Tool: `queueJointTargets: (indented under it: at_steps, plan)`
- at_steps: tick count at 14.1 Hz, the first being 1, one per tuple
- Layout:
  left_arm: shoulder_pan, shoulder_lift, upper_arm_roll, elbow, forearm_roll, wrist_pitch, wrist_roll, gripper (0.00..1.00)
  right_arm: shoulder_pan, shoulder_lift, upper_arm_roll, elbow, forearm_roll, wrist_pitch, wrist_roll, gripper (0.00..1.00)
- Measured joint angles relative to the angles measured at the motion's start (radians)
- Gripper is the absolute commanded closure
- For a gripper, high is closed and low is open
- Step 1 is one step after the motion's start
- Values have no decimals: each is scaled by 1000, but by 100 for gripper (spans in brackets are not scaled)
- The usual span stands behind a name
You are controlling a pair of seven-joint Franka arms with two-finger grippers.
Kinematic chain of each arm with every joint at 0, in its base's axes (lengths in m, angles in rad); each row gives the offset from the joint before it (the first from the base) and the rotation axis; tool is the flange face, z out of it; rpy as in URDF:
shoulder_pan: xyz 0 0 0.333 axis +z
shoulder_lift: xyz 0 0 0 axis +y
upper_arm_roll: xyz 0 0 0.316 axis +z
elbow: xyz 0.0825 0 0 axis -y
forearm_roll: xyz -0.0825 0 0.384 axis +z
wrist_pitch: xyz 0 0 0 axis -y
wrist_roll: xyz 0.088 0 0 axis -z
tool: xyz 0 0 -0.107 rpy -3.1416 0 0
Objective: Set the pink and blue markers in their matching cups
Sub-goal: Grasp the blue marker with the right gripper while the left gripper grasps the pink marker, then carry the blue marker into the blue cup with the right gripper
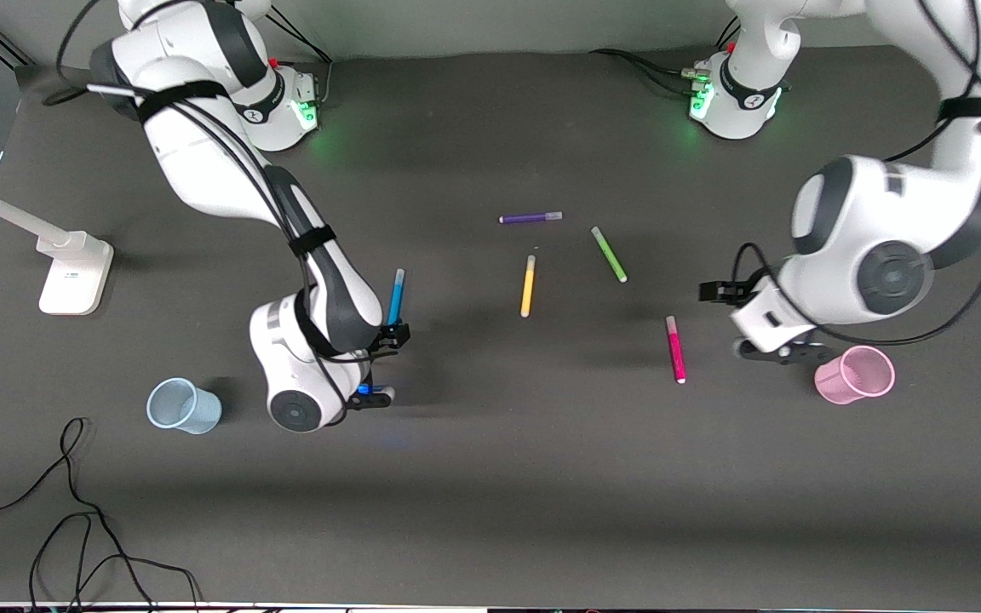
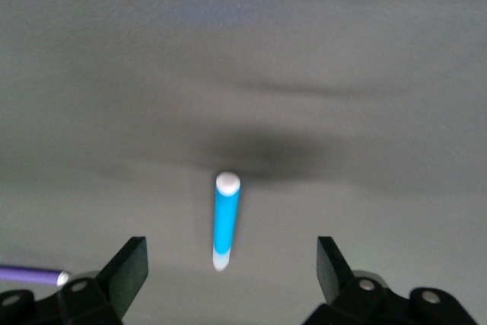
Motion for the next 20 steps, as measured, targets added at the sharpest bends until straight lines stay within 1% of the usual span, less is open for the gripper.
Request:
queueJointTargets:
  at_steps: [2,5,7,8,9,11,12,15,16,17,18,19,20]
  plan:
    - [-14,59,0,-14,0,78,-4,0,1,33,4,8,1,6,0,10]
    - [-28,149,0,-46,0,215,-4,0,12,56,11,9,11,6,0,34]
    - [-41,185,0,-69,0,291,-4,1,28,62,11,9,16,6,10,44]
    - [-46,195,0,-80,0,321,-6,1,32,64,11,9,18,5,12,51]
    - [-51,204,0,-88,0,347,-13,1,33,65,11,9,18,4,14,60]
    - [-55,219,0,-96,0,382,-24,2,32,65,10,10,18,-1,14,91]
    - [-56,226,0,-100,0,403,-26,2,31,65,9,10,18,-7,14,100]
    - [-59,260,0,-106,0,498,-29,2,29,65,9,13,18,-19,14,100]
    - [-59,276,0,-107,0,532,-29,4,29,65,8,17,18,-19,14,100]
    - [-59,293,0,-108,0,560,-30,8,29,64,7,23,18,-20,14,100]
    - [-60,307,0,-109,0,585,-30,19,28,60,4,33,18,-20,15,100]
    - [-60,317,0,-110,0,604,-30,36,27,53,1,43,18,-20,20,100]
    - [-60,321,0,-114,0,620,-31,66,26,40,-6,55,18,-20,41,100]
